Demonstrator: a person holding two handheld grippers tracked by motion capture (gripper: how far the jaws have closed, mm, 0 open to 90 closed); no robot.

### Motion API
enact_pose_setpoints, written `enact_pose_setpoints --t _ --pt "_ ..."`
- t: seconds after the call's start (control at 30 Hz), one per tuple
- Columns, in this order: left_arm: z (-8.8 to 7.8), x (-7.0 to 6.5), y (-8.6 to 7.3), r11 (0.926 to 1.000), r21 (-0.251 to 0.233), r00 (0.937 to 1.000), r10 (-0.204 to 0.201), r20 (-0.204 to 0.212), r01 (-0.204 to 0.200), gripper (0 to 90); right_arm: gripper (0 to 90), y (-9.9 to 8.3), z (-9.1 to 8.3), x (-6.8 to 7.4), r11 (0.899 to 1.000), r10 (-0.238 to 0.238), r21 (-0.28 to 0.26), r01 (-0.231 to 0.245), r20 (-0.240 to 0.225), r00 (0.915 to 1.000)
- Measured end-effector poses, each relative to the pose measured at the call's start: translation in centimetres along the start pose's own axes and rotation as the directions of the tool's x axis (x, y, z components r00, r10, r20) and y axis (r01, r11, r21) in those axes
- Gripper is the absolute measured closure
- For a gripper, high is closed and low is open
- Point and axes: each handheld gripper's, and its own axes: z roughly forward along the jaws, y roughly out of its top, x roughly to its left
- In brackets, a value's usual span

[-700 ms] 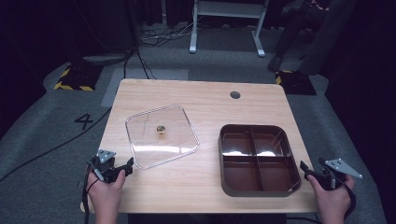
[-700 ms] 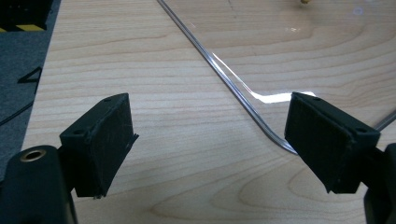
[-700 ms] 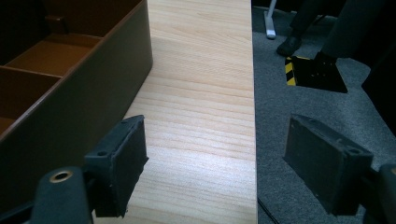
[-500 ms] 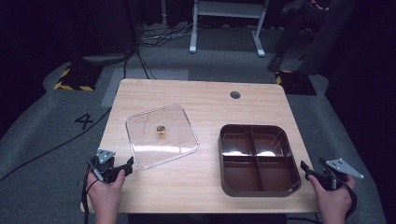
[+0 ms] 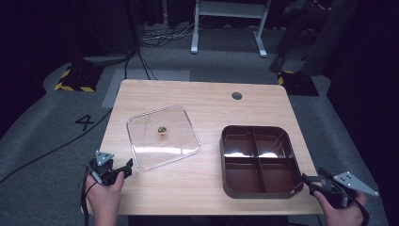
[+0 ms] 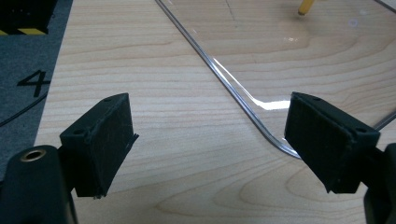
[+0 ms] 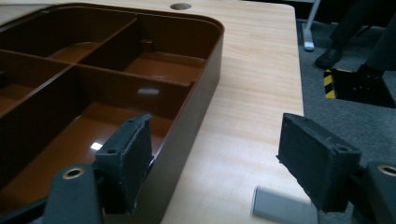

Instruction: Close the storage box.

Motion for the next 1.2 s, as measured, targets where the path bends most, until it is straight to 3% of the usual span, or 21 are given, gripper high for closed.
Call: enact_pose_setpoints --t 0.07,0.17,0.23,0.3,0.47,0.77,0.87,1.2 --pt "-0.1 0.0 0.0 1.0 -0.007 1.0 0.001 0.002 -0.001 16.0 26.7 -0.4 -1.1 0.1 1.0 0.012 -0.011 -0.012 -0.002 0.9999" --pt "-0.2 0.2 0.0 0.9999 -0.01 1.0 0.0 -0.001 0.0 16.0 26.9 -1.3 -2.4 0.4 1.0 0.02 -0.009 -0.021 -0.046 0.9988" --pt "-0.2 0.2 0.0 0.9999 -0.013 1.0 -0.008 -0.002 0.008 16.0 27.7 -2.1 -2.9 0.9 1.0 -0.004 0.008 0.005 -0.081 0.9967" --pt "-0.3 0.3 0.1 0.9998 -0.019 1.0 -0.01 -0.001 0.01 16.0 28.7 -3.0 -2.9 1.6 0.998 -0.052 0.031 0.055 -0.081 0.9954" --pt "-0.6 0.5 0.1 0.9994 -0.031 0.9998 -0.017 -0.008 0.017 16.1 27.7 -3.8 -1.5 2.4 0.995 -0.066 0.069 0.075 -0.125 0.9899" --pt "-1.0 1.1 0.1 0.9987 -0.042 0.9994 -0.031 -0.017 0.03 16.1 25.5 -2.4 1.0 3.9 0.986 -0.119 0.097 0.137 -0.169 0.9784" --pt "-1.0 1.1 0.1 0.9983 -0.048 0.9993 -0.035 -0.017 0.034 16.1 23.1 -1.8 2.0 4.3 0.982 -0.137 0.107 0.155 -0.156 0.9782" --pt "-1.2 1.4 0.1 0.9977 -0.056 0.9989 -0.04 -0.022 0.039 16.1 24.0 0.1 4.9 6.8 0.982 -0.124 0.118 0.145 -0.166 0.9782"
